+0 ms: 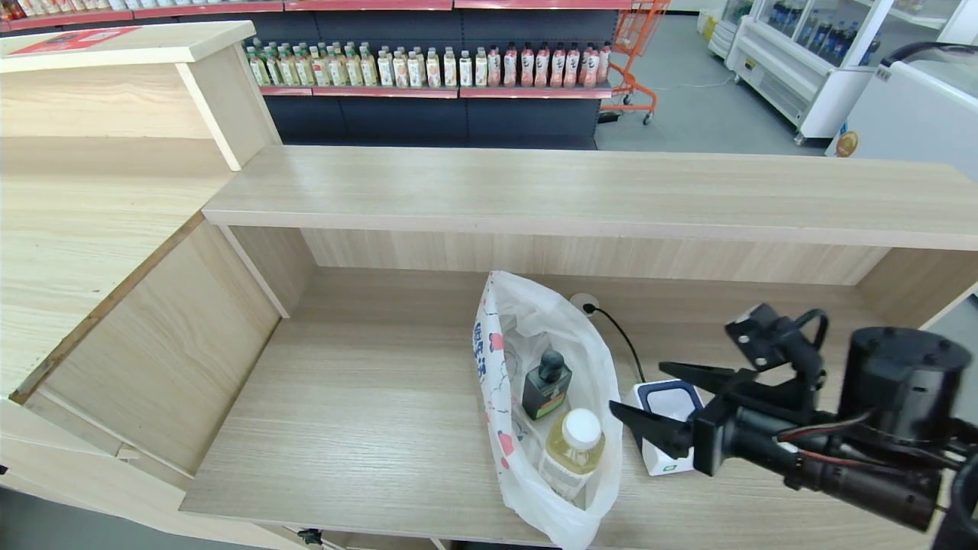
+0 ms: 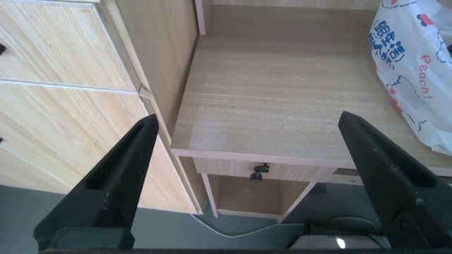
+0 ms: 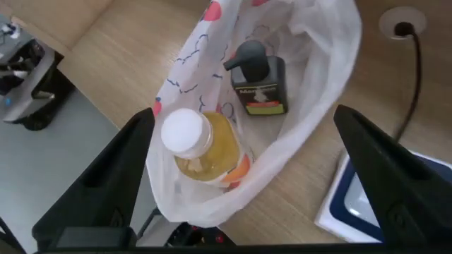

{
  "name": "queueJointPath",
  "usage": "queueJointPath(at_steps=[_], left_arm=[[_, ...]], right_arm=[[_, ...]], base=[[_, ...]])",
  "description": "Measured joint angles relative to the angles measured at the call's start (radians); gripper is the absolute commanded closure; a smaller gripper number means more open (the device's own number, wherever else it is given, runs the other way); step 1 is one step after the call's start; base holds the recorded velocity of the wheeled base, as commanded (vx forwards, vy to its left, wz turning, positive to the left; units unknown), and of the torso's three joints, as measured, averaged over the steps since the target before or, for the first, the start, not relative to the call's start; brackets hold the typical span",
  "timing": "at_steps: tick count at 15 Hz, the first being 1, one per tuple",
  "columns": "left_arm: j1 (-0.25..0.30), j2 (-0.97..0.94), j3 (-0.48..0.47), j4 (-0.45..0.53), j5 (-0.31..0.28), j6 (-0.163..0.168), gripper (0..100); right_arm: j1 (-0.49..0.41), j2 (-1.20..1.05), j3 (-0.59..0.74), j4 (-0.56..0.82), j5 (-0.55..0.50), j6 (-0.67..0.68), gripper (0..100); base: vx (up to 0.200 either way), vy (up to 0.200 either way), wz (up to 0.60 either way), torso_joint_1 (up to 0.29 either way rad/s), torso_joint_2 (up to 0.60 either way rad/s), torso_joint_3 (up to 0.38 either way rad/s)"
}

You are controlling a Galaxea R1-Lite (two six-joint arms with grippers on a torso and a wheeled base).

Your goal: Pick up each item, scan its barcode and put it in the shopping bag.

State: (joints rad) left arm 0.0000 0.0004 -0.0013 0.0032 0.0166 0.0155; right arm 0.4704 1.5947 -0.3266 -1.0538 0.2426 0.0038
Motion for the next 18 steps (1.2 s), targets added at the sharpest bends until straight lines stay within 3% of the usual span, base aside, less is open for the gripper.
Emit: queueJointPath(at_steps=[3, 7, 11, 14, 18], left_arm=[[0.000, 0.000, 0.000, 0.000, 0.000, 0.000, 0], [0.000, 0.000, 0.000, 0.000, 0.000, 0.000, 0], [0.000, 0.000, 0.000, 0.000, 0.000, 0.000, 0], [0.000, 0.000, 0.000, 0.000, 0.000, 0.000, 0], [0.000, 0.000, 0.000, 0.000, 0.000, 0.000, 0]], right_arm=[[-0.100, -0.311, 0.057, 0.229, -0.040, -0.006, 0], [-0.195, -0.755, 0.221, 0.510, -0.221, -0.019, 0], [-0.333, -1.208, 0.297, 0.892, -0.251, -0.066, 0], [-0.431, -1.457, 0.317, 1.053, -0.226, -0.090, 0], [-0.462, -1.571, 0.323, 1.060, -0.222, -0.091, 0]], base=[[0.000, 0.000, 0.00, 0.000, 0.00, 0.000], [0.000, 0.000, 0.00, 0.000, 0.00, 0.000], [0.000, 0.000, 0.00, 0.000, 0.00, 0.000], [0.000, 0.000, 0.00, 0.000, 0.00, 0.000], [0.000, 0.000, 0.00, 0.000, 0.00, 0.000]])
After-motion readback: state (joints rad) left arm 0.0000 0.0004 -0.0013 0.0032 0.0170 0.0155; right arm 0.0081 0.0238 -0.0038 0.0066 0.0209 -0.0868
